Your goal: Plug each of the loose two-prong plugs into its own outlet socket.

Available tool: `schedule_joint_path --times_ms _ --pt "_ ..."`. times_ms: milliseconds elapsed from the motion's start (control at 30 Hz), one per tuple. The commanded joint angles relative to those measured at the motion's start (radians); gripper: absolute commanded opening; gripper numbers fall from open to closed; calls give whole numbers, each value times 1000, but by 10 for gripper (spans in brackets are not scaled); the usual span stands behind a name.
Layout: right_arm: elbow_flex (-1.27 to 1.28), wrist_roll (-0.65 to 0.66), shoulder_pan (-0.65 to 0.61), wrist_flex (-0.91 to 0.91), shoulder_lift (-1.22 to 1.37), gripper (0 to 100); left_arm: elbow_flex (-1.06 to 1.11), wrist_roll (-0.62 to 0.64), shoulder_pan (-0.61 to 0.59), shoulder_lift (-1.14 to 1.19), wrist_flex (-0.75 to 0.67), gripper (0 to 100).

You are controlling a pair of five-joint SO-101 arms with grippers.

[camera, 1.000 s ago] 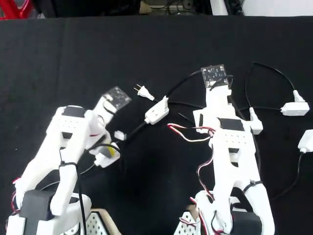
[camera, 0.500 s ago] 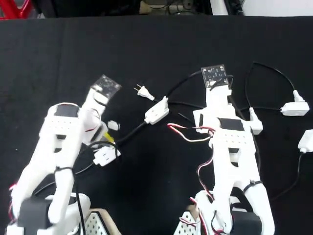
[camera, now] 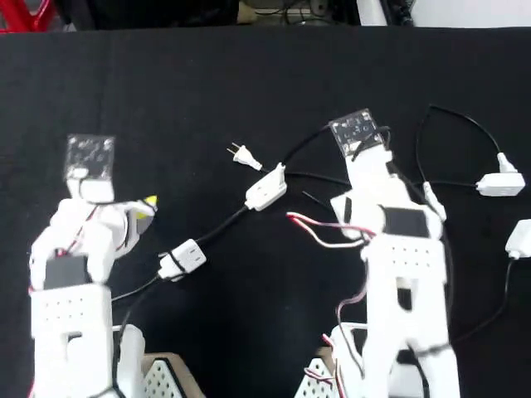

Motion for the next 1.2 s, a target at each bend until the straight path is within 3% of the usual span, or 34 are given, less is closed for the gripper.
schedule_joint_path --times_ms 0,67,200,367,500,667,800,933,1167 --pt "-157 150 -78 278 -107 173 105 12 -27 -204 -57 317" --pt "-232 226 -180 410 -116 130 134 12 -28 -255 -52 317" --pt "-348 210 -377 473 -110 40 147 6 -31 -319 17 317" --pt "-364 201 -517 315 18 109 159 -95 -96 -374 124 317" --pt "-378 213 -537 57 249 131 226 -115 -124 -446 150 317" --pt "-440 319 -548 -213 549 131 349 -172 -127 -591 160 317" --pt "-568 319 -522 -279 805 134 503 -247 -127 -727 158 317" --pt "-725 321 -519 -319 1049 147 536 -327 -117 -720 158 317" --pt "-997 264 -451 -298 1290 172 558 -339 -116 -717 152 317"
